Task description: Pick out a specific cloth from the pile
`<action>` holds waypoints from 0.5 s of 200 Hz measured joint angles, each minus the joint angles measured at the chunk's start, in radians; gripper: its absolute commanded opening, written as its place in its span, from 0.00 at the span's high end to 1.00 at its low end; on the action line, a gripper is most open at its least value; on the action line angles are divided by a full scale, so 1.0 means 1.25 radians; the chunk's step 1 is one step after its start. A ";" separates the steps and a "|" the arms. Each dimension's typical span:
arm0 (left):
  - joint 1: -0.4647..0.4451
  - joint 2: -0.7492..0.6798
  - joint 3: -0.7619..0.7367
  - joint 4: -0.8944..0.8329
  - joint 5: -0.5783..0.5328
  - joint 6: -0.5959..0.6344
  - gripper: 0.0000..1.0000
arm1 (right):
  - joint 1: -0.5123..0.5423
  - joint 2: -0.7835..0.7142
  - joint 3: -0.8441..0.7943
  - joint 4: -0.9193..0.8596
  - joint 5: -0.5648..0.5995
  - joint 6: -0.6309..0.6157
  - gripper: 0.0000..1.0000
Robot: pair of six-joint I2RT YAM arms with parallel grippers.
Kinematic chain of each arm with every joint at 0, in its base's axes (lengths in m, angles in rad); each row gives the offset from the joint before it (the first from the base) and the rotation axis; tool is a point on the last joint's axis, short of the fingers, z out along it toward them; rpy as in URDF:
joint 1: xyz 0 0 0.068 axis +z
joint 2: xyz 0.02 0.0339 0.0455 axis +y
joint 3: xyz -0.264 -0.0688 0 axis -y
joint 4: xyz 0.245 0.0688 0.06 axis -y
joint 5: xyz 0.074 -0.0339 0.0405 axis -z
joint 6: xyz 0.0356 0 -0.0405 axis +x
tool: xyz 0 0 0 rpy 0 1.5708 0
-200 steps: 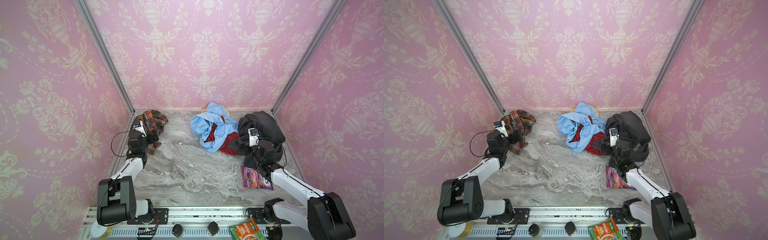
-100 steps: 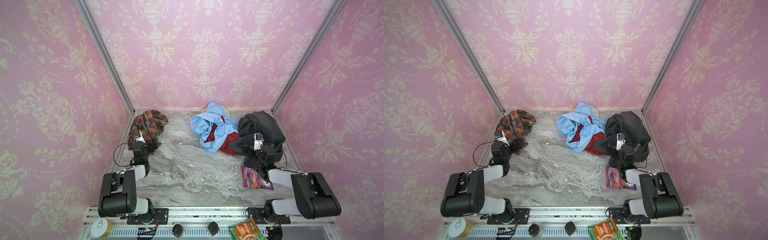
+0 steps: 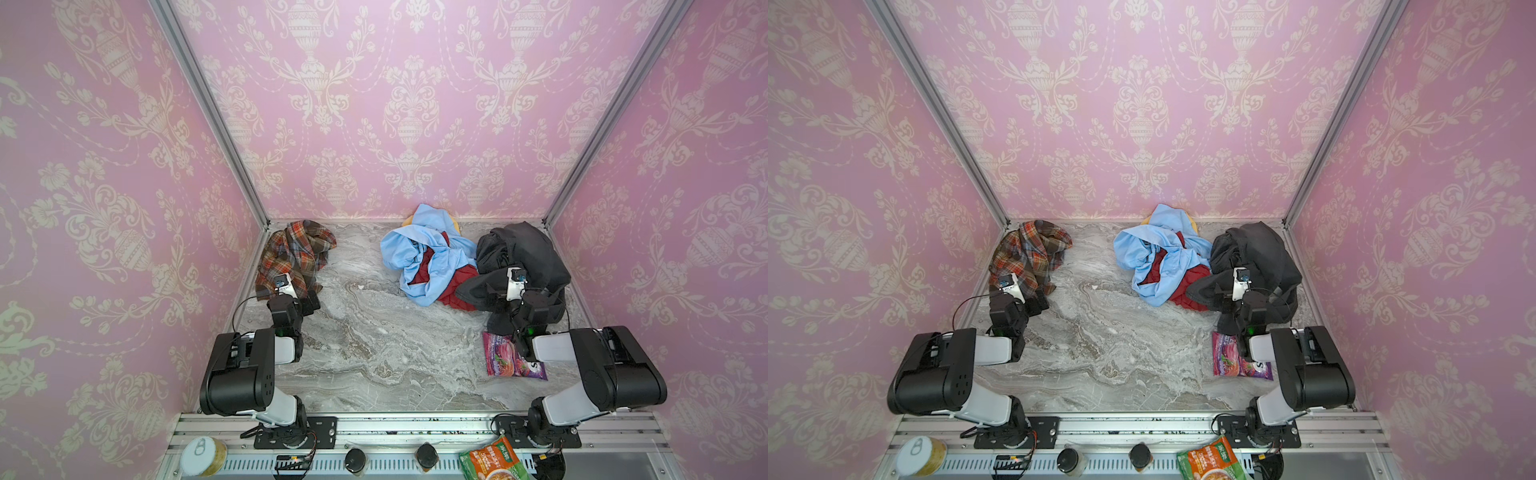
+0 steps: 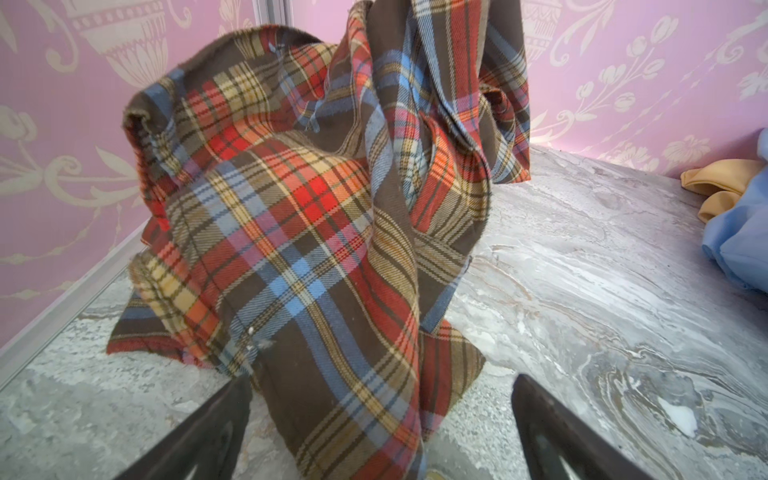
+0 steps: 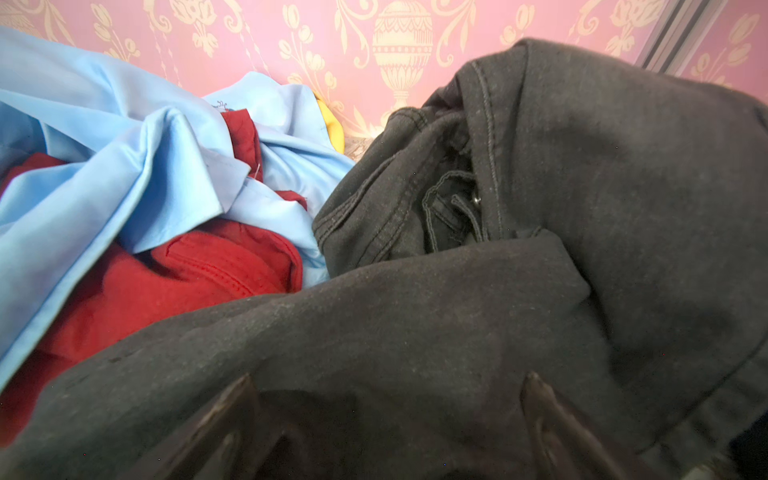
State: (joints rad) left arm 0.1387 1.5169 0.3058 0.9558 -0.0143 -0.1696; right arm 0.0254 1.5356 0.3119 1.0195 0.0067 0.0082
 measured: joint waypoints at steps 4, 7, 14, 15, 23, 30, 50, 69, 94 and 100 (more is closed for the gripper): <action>-0.002 0.002 -0.001 0.009 0.000 0.002 0.01 | 0.000 0.002 -0.002 0.004 0.000 0.000 0.00; -0.003 0.003 -0.002 0.015 0.000 0.004 0.01 | 0.000 0.003 -0.004 0.008 0.000 0.001 0.00; -0.008 0.009 -0.002 0.028 0.001 0.009 0.01 | 0.000 0.004 -0.006 0.015 -0.001 0.002 0.00; -0.010 0.012 -0.002 0.032 0.001 0.011 0.01 | 0.000 0.004 -0.006 0.015 -0.001 0.002 0.00; -0.017 0.033 -0.005 0.064 0.001 0.020 0.01 | 0.000 0.004 -0.006 0.017 -0.001 0.003 0.00; -0.025 0.064 -0.012 0.113 0.000 0.025 0.01 | 0.000 0.004 -0.003 0.012 -0.001 0.005 0.00; -0.036 0.097 -0.012 0.083 -0.003 0.032 0.01 | 0.000 0.004 0.024 -0.030 0.001 0.012 0.00; -0.052 0.096 0.013 0.061 -0.020 0.052 0.01 | -0.003 0.004 0.037 -0.042 0.001 0.015 0.00; -0.070 0.096 0.031 0.060 -0.027 0.067 0.01 | -0.004 0.004 0.038 -0.055 0.001 0.015 0.00; -0.071 0.096 0.031 0.059 -0.030 0.069 0.01 | -0.004 0.004 0.038 -0.055 0.001 0.015 0.00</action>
State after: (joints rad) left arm 0.0502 1.6371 0.3447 1.0298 -0.0517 -0.0830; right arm 0.0200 1.5406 0.3592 0.9512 0.0078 0.0273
